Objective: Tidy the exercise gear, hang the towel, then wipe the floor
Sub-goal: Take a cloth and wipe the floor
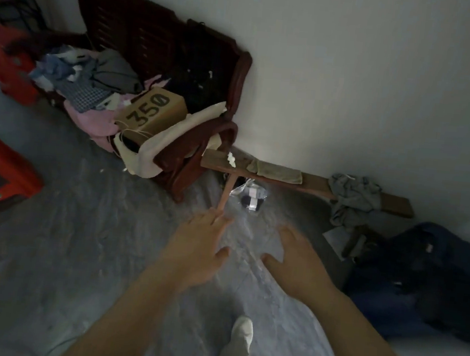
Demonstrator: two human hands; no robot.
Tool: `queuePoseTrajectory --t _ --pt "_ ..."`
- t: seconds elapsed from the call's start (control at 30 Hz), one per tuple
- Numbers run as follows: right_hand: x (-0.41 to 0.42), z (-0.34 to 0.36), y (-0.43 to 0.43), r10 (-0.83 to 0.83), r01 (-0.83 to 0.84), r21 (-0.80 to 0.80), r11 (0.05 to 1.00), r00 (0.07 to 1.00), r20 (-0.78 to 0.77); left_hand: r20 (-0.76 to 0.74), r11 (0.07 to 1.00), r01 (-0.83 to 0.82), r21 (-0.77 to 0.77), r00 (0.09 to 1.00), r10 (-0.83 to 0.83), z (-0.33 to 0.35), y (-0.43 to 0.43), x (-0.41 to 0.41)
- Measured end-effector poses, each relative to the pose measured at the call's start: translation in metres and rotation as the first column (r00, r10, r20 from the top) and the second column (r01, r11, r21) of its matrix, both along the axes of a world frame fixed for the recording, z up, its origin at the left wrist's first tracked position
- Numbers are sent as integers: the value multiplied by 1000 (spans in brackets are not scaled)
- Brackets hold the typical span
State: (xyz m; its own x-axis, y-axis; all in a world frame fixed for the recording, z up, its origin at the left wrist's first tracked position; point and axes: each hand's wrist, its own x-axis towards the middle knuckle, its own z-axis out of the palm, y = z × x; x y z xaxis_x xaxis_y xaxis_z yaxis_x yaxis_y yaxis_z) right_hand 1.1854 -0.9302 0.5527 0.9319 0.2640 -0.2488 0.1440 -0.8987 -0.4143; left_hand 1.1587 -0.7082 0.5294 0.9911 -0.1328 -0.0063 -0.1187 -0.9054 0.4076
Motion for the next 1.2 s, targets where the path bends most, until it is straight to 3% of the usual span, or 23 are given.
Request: queuePoseTrajectory --t 0.23,0.6,1.03,1.2 --pt "131 -31 -41 -89 91 30 995 994 -58 -68 999 47 23 997 -45 -29 -33 138" --pt "311 -67 -64 -73 71 -17 997 978 -193 -140 999 40 4 989 -40 -63 -56 307" --pt "474 -154 -55 -161 95 -218 971 939 -305 -313 984 178 -30 933 -179 -154 -41 499" --pt "522 -195 -69 -117 21 -282 959 938 -327 -356 982 190 10 918 -174 -201 -46 551"
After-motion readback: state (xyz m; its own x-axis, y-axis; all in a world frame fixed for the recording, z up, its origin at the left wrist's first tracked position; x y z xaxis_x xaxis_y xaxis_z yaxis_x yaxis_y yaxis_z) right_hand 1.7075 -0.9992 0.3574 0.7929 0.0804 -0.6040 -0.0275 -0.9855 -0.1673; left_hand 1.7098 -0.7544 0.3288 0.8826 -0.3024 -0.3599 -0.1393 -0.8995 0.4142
